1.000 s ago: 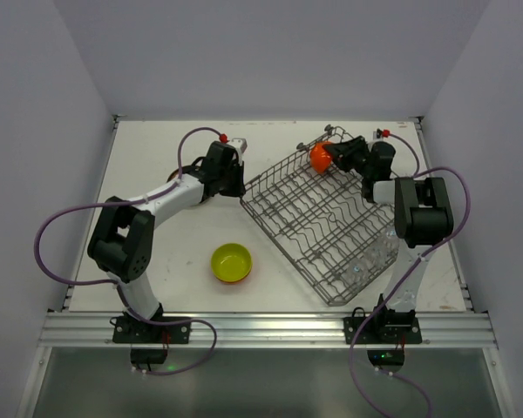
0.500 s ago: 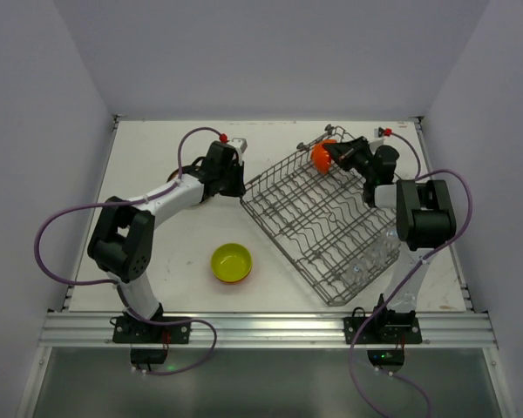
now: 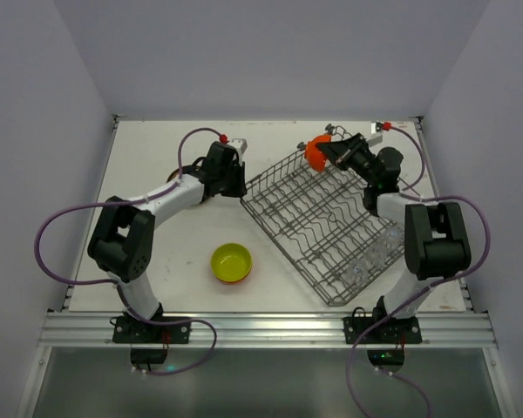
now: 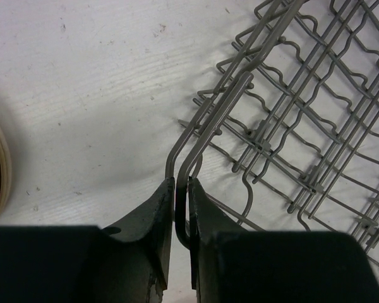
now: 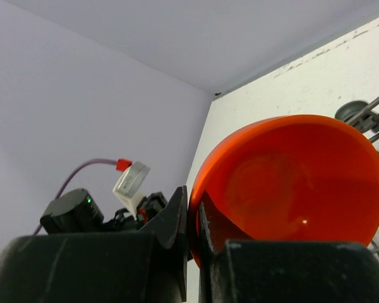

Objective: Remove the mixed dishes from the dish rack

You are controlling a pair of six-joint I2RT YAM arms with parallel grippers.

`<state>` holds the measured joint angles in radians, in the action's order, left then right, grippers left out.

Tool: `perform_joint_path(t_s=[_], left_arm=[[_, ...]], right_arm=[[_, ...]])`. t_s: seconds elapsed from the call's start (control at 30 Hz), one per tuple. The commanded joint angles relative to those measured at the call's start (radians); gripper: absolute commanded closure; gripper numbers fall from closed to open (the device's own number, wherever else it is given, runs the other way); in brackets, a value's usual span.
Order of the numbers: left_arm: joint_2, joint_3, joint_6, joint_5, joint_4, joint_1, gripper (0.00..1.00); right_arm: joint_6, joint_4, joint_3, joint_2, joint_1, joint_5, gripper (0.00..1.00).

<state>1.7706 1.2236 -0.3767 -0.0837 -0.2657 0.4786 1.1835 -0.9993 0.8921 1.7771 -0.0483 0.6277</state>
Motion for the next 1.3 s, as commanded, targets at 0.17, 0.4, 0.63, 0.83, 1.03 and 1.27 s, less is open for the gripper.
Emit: perform_joint_path(t_s=[0.17, 0.4, 0.63, 0.83, 1.03, 1.27], left_arm=[[-0.026, -0.016, -0.021, -0.013, -0.026, 0.014, 0.68], [-0.066, -0.022, -0.031, 0.012, -0.032, 0.014, 0.51], [-0.137, -0.035, -0.053, 0.032, -0.029, 0.014, 0.32], [-0.256, -0.039, -0.096, 0.078, -0.076, 0.014, 0.0], [-0.523, -0.062, -0.201, 0.353, -0.207, 0.014, 0.0], [-0.787, -0.019, -0.22, 0.59, -0.429, 0.012, 0.0]], right_arm=[[-0.272, 0.172, -0.131, -0.32, -0.079, -0.075, 1.0], [-0.422, 0.399, -0.142, -0.507, -0.152, -0.144, 1.0], [-0.521, 0.611, -0.16, -0.645, -0.212, -0.215, 1.0], [-0.645, 0.895, -0.096, -0.751, -0.364, -0.345, 1.0], [-0.748, 1.183, 0.022, -0.777, -0.614, -0.557, 1.0], [-0.777, 1.367, 0.197, -0.653, -0.99, -0.784, 1.0]])
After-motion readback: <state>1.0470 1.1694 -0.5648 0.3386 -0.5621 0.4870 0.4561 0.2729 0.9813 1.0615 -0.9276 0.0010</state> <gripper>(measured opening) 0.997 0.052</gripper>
